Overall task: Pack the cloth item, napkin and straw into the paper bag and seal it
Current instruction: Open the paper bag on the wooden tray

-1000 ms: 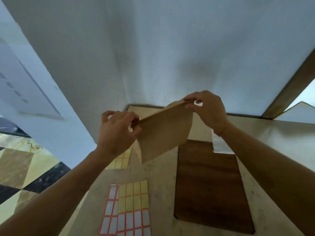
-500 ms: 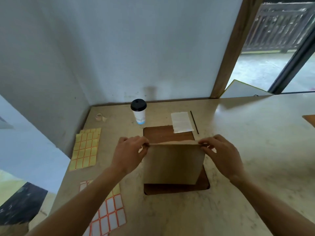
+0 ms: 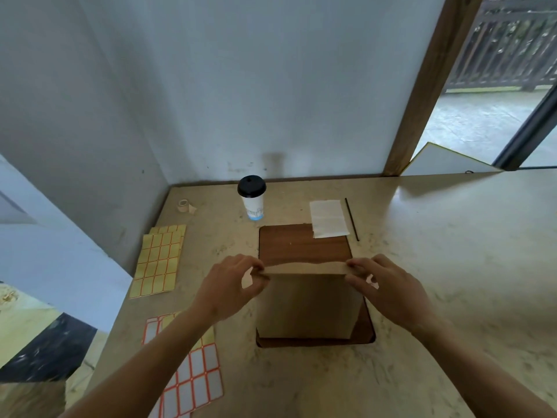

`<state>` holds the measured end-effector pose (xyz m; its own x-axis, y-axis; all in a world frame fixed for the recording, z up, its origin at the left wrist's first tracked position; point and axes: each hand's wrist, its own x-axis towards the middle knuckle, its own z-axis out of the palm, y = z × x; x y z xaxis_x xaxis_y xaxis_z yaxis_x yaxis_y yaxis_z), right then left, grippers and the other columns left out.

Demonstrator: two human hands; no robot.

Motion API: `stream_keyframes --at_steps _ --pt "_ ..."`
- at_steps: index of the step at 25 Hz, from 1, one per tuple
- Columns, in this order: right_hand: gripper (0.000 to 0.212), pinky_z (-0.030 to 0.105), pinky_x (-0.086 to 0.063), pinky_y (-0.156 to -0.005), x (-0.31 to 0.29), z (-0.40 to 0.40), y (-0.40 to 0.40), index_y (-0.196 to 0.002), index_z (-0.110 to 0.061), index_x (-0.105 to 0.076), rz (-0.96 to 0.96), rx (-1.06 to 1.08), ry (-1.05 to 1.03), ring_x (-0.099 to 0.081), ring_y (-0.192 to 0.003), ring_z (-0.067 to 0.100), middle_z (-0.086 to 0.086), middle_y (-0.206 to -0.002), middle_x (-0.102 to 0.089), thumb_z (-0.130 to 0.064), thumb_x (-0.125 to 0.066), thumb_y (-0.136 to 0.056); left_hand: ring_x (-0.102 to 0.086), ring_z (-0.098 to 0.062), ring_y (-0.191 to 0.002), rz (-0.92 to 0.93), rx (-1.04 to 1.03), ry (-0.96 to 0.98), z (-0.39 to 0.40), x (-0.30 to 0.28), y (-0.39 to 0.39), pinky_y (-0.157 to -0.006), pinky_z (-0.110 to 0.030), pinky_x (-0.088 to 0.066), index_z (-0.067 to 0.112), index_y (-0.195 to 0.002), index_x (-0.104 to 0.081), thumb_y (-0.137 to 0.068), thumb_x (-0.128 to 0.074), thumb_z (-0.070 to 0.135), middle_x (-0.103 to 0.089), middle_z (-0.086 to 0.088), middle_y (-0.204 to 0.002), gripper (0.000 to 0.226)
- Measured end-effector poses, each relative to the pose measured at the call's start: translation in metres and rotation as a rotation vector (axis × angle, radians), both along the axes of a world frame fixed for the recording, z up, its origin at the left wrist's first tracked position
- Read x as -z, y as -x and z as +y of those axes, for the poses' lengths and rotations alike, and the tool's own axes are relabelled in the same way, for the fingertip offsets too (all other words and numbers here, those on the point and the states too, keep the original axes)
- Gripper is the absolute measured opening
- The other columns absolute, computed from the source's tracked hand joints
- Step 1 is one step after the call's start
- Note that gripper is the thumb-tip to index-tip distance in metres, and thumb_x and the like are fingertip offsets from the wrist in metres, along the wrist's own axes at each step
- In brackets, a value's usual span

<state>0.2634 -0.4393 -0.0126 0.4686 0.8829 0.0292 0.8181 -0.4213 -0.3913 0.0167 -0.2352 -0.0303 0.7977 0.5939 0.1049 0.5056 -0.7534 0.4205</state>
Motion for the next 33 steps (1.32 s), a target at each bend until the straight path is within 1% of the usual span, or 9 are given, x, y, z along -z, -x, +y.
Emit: stream_keyframes --at_steps 3,6,11,17,21,26,29,31,33 --pt "0.050 0.031 -0.052 -0.082 -0.008 0.009 0.000 -0.129 -0.046 -0.046 -0.069 0.012 0.129 -0.051 -0.108 0.011 -0.010 -0.120 -0.046 -0.069 -0.033 -0.087 -0.051 -0.004 -0.102 0.063 0.030 0.103 0.009 -0.011 -0.006 -0.090 -0.029 -0.044 0.033 -0.121 -0.056 -0.087 -0.059 0.051 -0.058 0.016 -0.113 0.039" --pt "0.048 0.039 -0.048 -0.095 -0.013 0.019 0.001 -0.129 -0.047 -0.045 -0.005 -0.082 0.161 -0.044 -0.121 0.014 -0.011 -0.134 -0.038 -0.067 -0.039 -0.086 -0.051 -0.005 -0.101 0.147 0.087 0.130 0.012 -0.016 -0.016 -0.090 -0.028 -0.045 0.030 -0.125 -0.056 -0.089 -0.059 0.048 -0.059 0.012 -0.115 0.041" --pt "0.048 0.033 -0.046 -0.098 -0.016 0.028 0.000 -0.132 -0.040 -0.048 0.097 -0.130 0.142 -0.045 -0.117 0.008 -0.013 -0.128 -0.049 -0.060 -0.044 -0.088 -0.048 -0.006 -0.102 0.135 0.096 0.202 0.011 -0.013 -0.018 -0.090 -0.029 -0.045 0.035 -0.127 -0.054 -0.085 -0.059 0.056 -0.055 0.011 -0.114 0.047" --pt "0.049 0.025 -0.044 -0.094 -0.025 0.031 -0.001 -0.129 -0.036 -0.053 0.018 -0.192 0.107 -0.045 -0.109 0.005 -0.014 -0.119 -0.049 -0.059 -0.051 -0.086 -0.047 -0.007 -0.103 0.081 0.082 0.204 0.007 -0.022 -0.021 -0.090 -0.028 -0.045 0.034 -0.120 -0.057 -0.080 -0.068 0.051 -0.053 0.011 -0.117 0.044" --pt "0.046 0.026 -0.043 -0.093 -0.025 0.021 0.009 -0.123 -0.033 -0.056 -0.122 -0.205 0.005 -0.049 -0.109 0.009 -0.013 -0.120 -0.052 -0.054 -0.059 -0.083 -0.043 -0.006 -0.104 0.005 0.100 0.022 -0.003 -0.020 -0.013 -0.087 -0.025 -0.042 0.039 -0.117 -0.050 -0.077 -0.070 0.052 -0.048 0.013 -0.118 0.046" --pt "0.034 0.032 -0.050 -0.074 -0.026 0.012 0.022 -0.091 -0.023 -0.063 -0.381 -0.272 -0.162 -0.056 -0.089 0.019 -0.004 -0.094 -0.063 -0.042 -0.079 -0.067 -0.050 -0.014 -0.091 -0.072 0.198 -0.365 -0.020 -0.021 -0.002 -0.090 -0.031 -0.033 0.031 -0.096 -0.054 -0.075 -0.071 0.040 -0.061 0.009 -0.096 0.029" --pt "0.022 0.036 -0.044 -0.069 -0.030 0.007 0.030 -0.084 -0.022 -0.064 -0.527 -0.305 -0.135 -0.054 -0.081 0.022 -0.004 -0.083 -0.066 -0.038 -0.075 -0.074 -0.055 -0.017 -0.087 -0.038 0.265 -0.583 -0.029 -0.024 0.000 -0.097 -0.040 -0.030 0.027 -0.087 -0.059 -0.081 -0.065 0.032 -0.064 0.007 -0.087 0.010" --pt "0.019 0.035 -0.042 -0.068 -0.031 0.002 0.035 -0.084 -0.024 -0.065 -0.588 -0.337 -0.087 -0.054 -0.079 0.020 -0.005 -0.080 -0.067 -0.043 -0.066 -0.081 -0.057 -0.018 -0.092 0.011 0.280 -0.640 -0.035 -0.025 0.002 -0.101 -0.046 -0.028 0.027 -0.087 -0.062 -0.084 -0.064 0.030 -0.066 0.006 -0.087 0.006" --pt "0.035 0.033 -0.043 -0.065 -0.036 -0.001 0.042 -0.079 -0.027 -0.067 -0.562 -0.364 -0.018 -0.056 -0.073 0.017 -0.008 -0.074 -0.067 -0.052 -0.046 -0.089 -0.057 -0.019 -0.104 0.055 0.285 -0.638 -0.039 -0.026 0.005 -0.106 -0.052 -0.024 0.029 -0.089 -0.062 -0.083 -0.066 0.032 -0.068 0.007 -0.091 0.008"
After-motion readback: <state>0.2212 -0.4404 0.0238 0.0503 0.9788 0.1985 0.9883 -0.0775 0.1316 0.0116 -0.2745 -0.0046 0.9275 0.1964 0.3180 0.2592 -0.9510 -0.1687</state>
